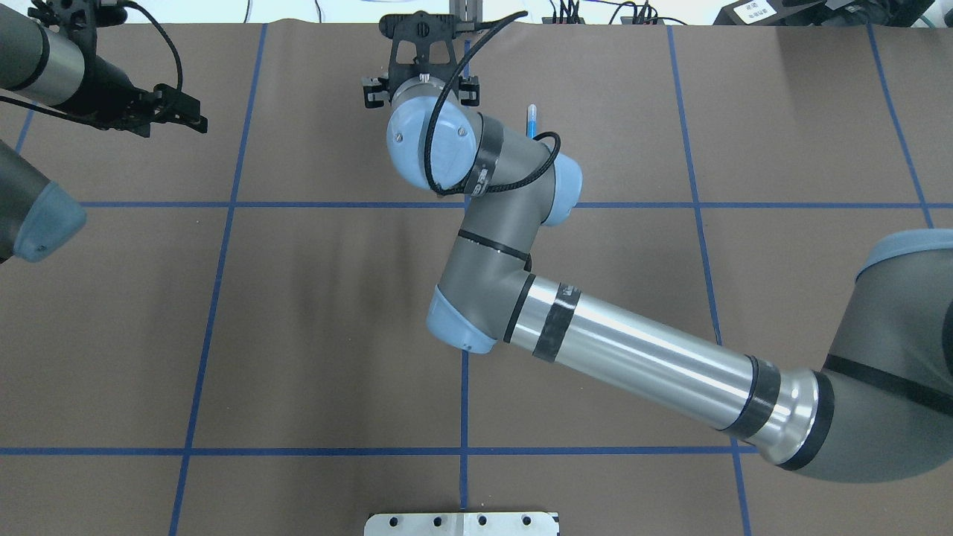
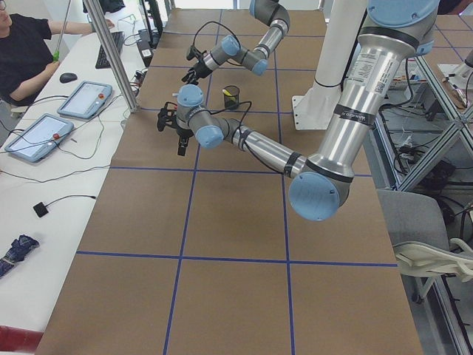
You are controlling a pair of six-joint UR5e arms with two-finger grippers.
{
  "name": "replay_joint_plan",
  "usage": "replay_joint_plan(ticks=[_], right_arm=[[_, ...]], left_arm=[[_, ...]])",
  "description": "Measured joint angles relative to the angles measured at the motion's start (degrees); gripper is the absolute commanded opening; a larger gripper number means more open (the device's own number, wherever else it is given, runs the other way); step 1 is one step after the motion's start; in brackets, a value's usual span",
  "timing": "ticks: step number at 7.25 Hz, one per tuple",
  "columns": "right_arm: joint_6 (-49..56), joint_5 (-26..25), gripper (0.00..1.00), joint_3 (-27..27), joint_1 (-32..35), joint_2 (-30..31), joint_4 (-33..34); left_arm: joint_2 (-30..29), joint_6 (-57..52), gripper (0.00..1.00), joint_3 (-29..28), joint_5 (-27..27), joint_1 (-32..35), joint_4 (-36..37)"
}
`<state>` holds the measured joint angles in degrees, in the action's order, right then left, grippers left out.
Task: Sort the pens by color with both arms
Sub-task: 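Withdraw the right gripper while moving the left gripper toward the cup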
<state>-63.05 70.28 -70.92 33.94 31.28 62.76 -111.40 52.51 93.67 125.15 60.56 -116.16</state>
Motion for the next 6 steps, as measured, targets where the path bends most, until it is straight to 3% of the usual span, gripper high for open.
replay_joint_plan(ticks=[4, 6], right_arm=[[2.8, 27.3, 1.0, -4.8, 16.0, 2.9, 5.4], [4.4, 37.8, 1.0, -4.8, 21.8, 4.9, 9.6]], left_arm=[[-9.0, 7.4, 0.99, 1.9, 3.3, -1.6, 9.4], [-16.3, 10.5, 0.99, 1.9, 4.2, -4.0, 19.4]])
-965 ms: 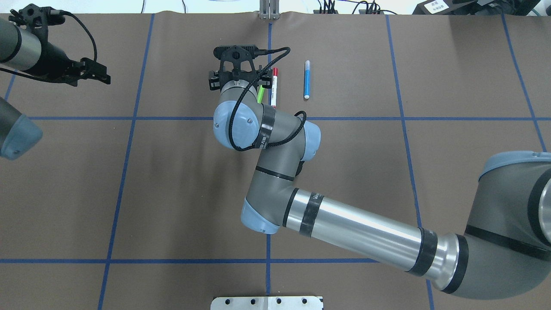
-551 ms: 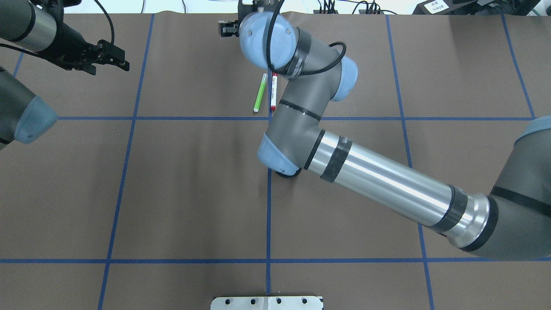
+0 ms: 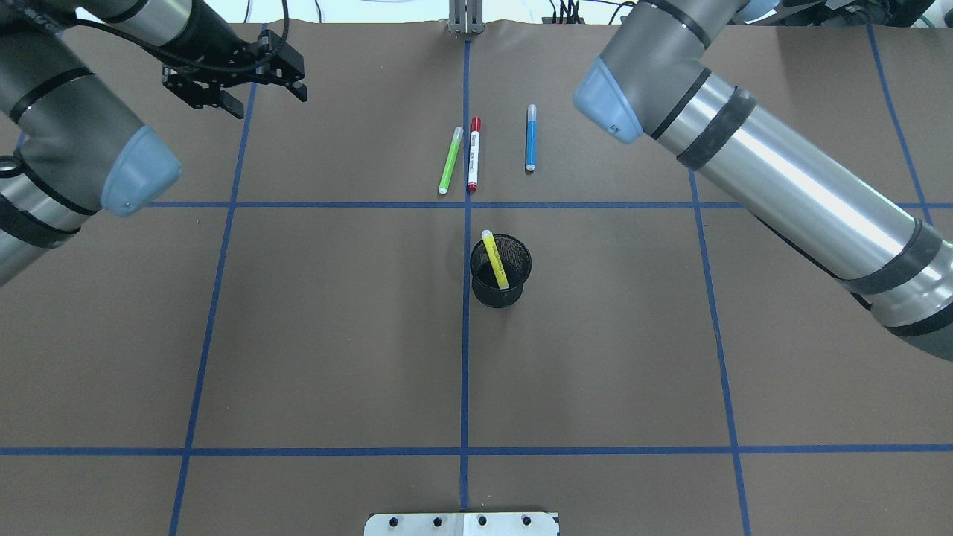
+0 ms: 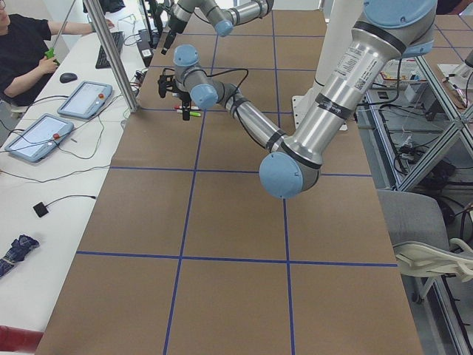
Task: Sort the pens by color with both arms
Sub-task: 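Withdraw the right gripper while moving the left gripper toward the cup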
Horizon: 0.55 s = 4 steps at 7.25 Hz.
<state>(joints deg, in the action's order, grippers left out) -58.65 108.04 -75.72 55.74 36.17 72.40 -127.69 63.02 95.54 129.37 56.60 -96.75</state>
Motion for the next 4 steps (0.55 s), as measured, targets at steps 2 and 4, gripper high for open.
replay_joint_plan(ticks=[2, 4], right_arm=[[1.8, 4.2, 1.0, -0.2, 3.6, 2.7, 2.4], [2.4, 5.6, 1.0, -0.3, 4.6, 5.1, 2.8]], left_arm=[[-6.3, 0.7, 0.99, -0.8, -0.1, -1.7, 9.1], [-12.3, 0.8, 0.99, -4.1, -0.3, -3.0, 14.8]])
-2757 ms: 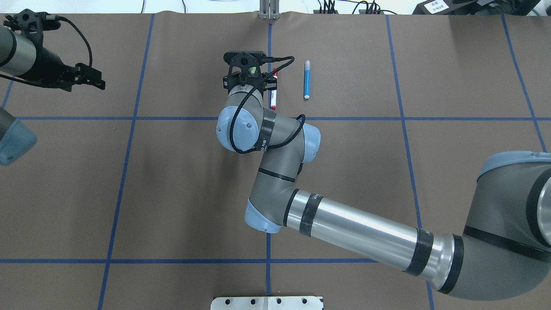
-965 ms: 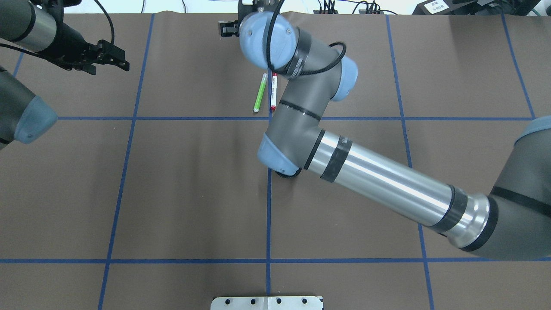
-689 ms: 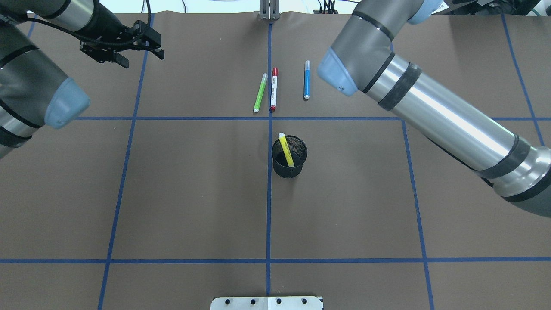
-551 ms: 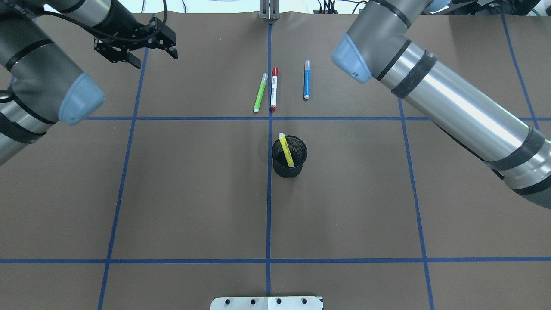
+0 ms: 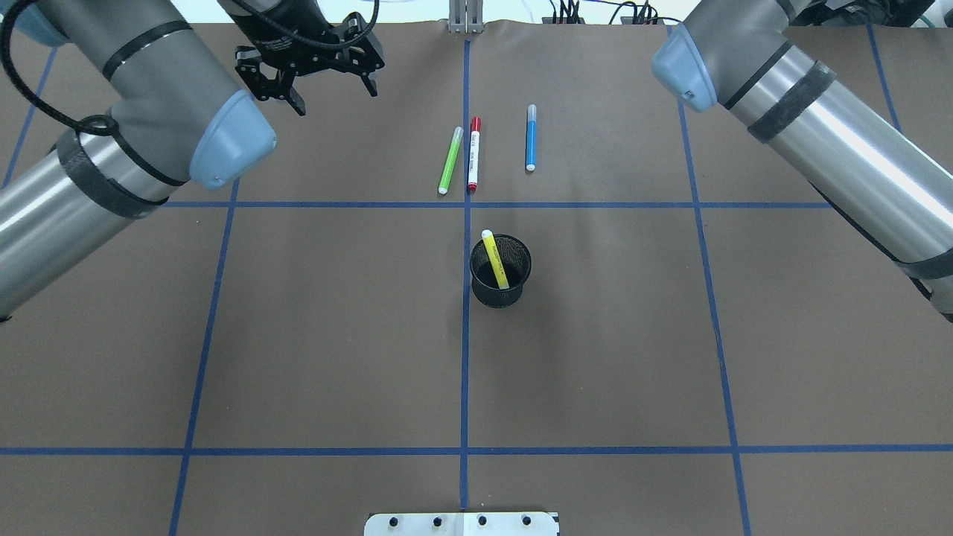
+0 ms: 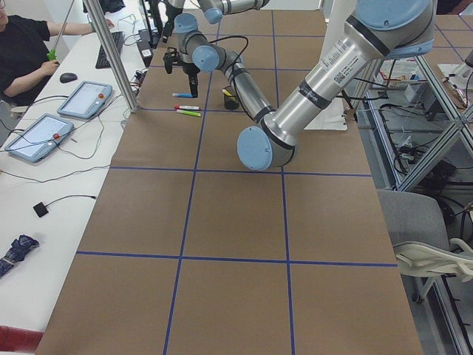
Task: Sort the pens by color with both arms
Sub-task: 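Withdraw the right gripper while moving the left gripper toward the cup, then lower the left gripper over the yellow highlighter in the cup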
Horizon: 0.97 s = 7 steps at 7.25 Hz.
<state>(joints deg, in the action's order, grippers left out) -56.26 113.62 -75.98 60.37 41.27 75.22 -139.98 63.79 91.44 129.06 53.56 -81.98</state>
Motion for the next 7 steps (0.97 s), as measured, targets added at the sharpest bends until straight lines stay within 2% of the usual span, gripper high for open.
replay_joint_plan(ticks=[1, 4, 7], right_arm=[[0.0, 1.6, 1.0, 0.0, 0.2, 0.8, 0.3], [0.0, 11.3, 1.0, -0.6, 2.3, 3.8, 0.5], [1.5, 13.2, 1.0, -2.8, 2.6, 7.8, 0.0]], left_arm=[[-2.8, 0.1, 0.99, -2.4, 0.0, -1.2, 1.6], [-9.7, 2.8, 0.99, -10.4, 0.4, -6.8, 2.4], [-15.1, 2.8, 1.0, -19.2, 3.2, -9.4, 2.4]])
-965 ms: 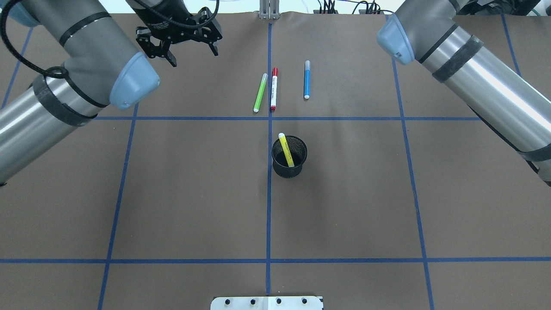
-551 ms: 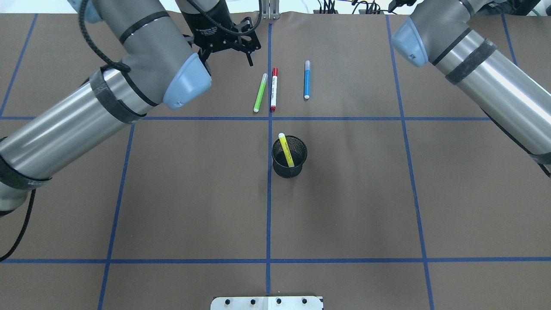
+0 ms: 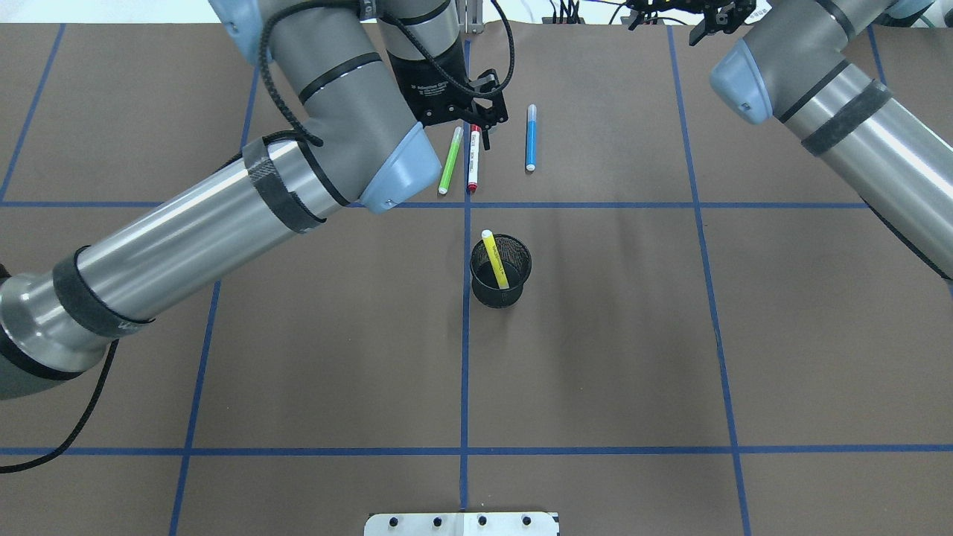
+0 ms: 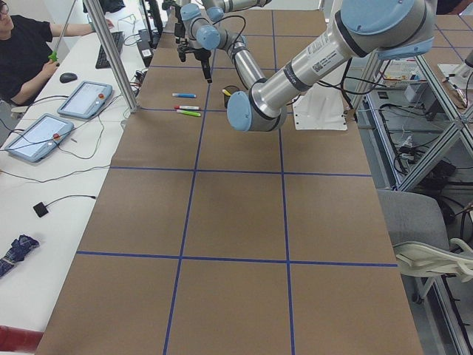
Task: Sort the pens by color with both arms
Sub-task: 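Lower the left gripper over the yellow highlighter in the cup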
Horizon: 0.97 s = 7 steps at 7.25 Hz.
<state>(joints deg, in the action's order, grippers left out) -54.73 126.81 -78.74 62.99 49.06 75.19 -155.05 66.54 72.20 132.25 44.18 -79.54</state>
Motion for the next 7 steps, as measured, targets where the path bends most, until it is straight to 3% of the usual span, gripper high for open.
replay_joint_plan(ticks=[6, 7], right_arm=[[4.0, 3.4, 1.0, -2.3, 0.3, 2.8, 0.2], [4.0, 3.4, 1.0, -2.3, 0.3, 2.8, 0.2]], left_arm=[[-1.5, -3.8, 0.99, -8.3, 2.3, -3.3, -0.1], [-1.4, -3.8, 0.93, -8.6, 2.2, -4.3, 0.0]])
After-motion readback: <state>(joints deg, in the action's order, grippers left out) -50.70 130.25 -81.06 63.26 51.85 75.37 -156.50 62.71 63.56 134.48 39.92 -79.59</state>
